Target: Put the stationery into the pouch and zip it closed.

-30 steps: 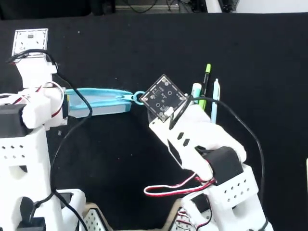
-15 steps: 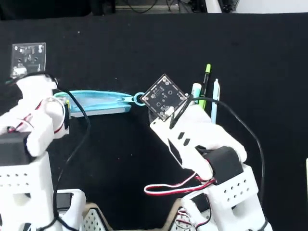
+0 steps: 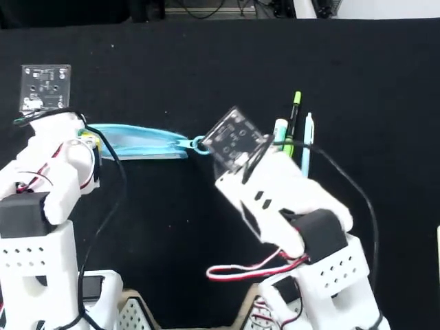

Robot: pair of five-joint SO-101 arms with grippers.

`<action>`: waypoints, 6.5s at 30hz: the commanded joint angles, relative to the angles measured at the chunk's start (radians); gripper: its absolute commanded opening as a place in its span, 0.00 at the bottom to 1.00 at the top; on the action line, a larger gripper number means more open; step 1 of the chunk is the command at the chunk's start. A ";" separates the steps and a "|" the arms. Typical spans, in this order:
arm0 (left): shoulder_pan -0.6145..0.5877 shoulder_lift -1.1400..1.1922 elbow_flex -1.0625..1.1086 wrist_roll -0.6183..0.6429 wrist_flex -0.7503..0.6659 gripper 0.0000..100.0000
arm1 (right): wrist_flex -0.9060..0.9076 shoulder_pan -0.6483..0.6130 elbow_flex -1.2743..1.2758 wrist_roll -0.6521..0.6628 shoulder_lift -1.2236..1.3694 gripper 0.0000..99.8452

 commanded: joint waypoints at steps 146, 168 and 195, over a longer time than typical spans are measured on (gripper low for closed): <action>-0.012 -0.002 0.200 0.104 -0.009 0.03 | -0.152 0.999 -0.087 -0.112 0.983 0.01; -0.012 -0.002 0.200 0.104 -0.009 0.03 | 0.416 1.034 -0.665 0.072 1.342 0.15; -0.013 -0.002 0.200 0.104 -0.009 0.03 | 0.262 0.999 -0.653 0.147 1.442 0.15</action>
